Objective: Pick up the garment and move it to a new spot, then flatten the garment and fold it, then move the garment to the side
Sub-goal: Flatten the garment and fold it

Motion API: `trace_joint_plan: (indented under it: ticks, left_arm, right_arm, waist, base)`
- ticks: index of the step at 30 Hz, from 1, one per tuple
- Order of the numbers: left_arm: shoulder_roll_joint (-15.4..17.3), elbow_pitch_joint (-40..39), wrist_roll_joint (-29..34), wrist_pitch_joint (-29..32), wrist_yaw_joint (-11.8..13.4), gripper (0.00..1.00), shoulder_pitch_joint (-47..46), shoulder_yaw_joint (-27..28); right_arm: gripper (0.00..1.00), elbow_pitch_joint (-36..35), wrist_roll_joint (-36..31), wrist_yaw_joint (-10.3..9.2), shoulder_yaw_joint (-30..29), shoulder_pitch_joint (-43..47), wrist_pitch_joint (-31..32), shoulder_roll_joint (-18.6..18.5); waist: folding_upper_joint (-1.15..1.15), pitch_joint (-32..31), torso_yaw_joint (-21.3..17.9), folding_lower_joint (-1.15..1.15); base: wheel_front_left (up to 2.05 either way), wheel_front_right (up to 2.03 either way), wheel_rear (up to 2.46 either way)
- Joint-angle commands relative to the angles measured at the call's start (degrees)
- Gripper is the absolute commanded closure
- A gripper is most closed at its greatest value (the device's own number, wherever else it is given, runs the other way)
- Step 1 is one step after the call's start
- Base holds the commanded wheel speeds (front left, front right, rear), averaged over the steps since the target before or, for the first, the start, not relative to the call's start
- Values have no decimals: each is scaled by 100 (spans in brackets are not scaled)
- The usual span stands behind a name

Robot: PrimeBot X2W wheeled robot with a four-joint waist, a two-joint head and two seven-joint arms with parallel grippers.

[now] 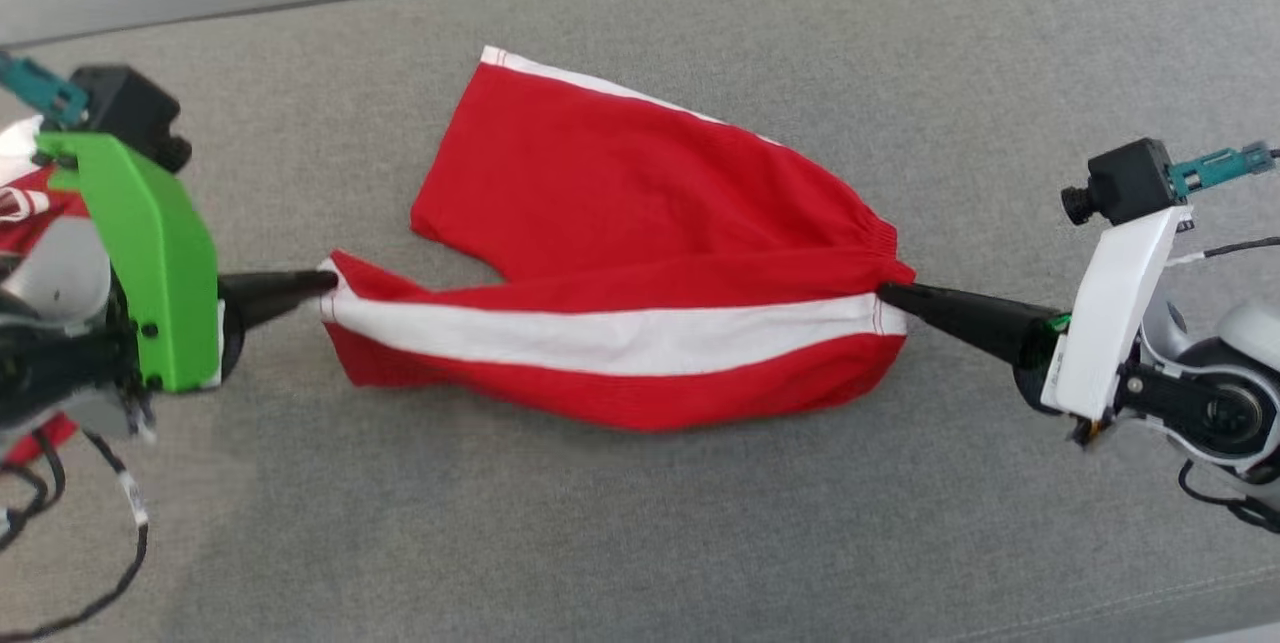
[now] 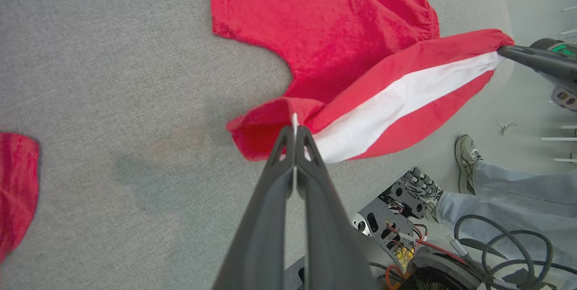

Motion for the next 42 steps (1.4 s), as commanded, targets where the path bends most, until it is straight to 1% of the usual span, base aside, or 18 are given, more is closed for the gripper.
trace_joint_plan:
  ticks: [1,3,5,8,13,18,24,31,34,35,36,37,39,42]
  left_arm:
    - [-124,161,123,131,8,100,-265,35]
    - [-322,435,170,297,18,100,-596,98]
    - [-425,700,249,440,-9,100,-892,151]
    - [-555,1161,348,582,36,100,-1252,219]
    - [-741,1799,551,559,-20,100,-1694,322]
    - [-946,2298,644,493,-194,100,-2005,419]
    - [-1159,2665,870,404,-367,100,-2357,453]
    - [-1292,3147,1173,307,-505,100,-2627,387]
    - [-1423,3429,1241,97,-693,100,-2671,425]
    - [-1460,3498,1261,39,-761,37,-2658,413]
    - [-1496,3543,1242,-6,-814,0,-2624,422]
    - [-1543,3599,1171,-30,-871,0,-2557,436]
    - [-1617,3674,1100,5,-964,0,-2433,410]
    - [-1674,3719,1059,55,-1057,0,-2347,369]
  right_arm:
    - [100,8,68,4,-68,-112,-21,58]
    - [100,17,153,4,-152,-195,-13,95]
    - [100,35,247,4,-258,-277,-27,116]
    - [100,126,290,4,-421,-341,-125,81]
    - [100,67,261,4,-611,-352,-291,155]
    - [100,41,187,4,-821,-353,-489,289]
    - [100,-24,55,4,-1053,-423,-640,516]
    - [100,111,-137,5,-1239,-522,-726,794]
    - [100,242,-236,4,-1239,-577,-633,970]
    - [92,258,-259,5,-1215,-598,-588,1022]
    - [88,276,-279,5,-1203,-606,-557,1052]
    - [66,316,-304,5,-1199,-605,-532,1084]
    - [0,403,-350,5,-1185,-590,-509,1130]
    - [0,500,-393,5,-1164,-549,-456,1185]
  waist:
    - [0,516,-149,0]
    - [0,719,-223,0]
    - [0,912,-301,0]
    - [0,1177,-411,0]
    - [0,1541,-582,0]
    - [0,1820,-769,0]
    - [0,2065,-964,0]
    - [0,2245,-1128,0]
    - [0,2280,-1156,0]
    - [0,2276,-1153,0]
    - [0,2265,-1148,0]
    - [0,2241,-1135,0]
    - [0,2175,-1093,0]
    - [0,2066,-1023,0]
  base:
    - [0,0,0]
    - [0,0,0]
    - [0,0,0]
    - [0,0,0]
    - [0,0,0]
    - [0,0,0]
    - [0,0,0]
    - [0,0,0]
    - [0,0,0]
    - [0,0,0]
    - [0,0,0]
    - [0,0,0]
    - [0,0,0]
    - [0,0,0]
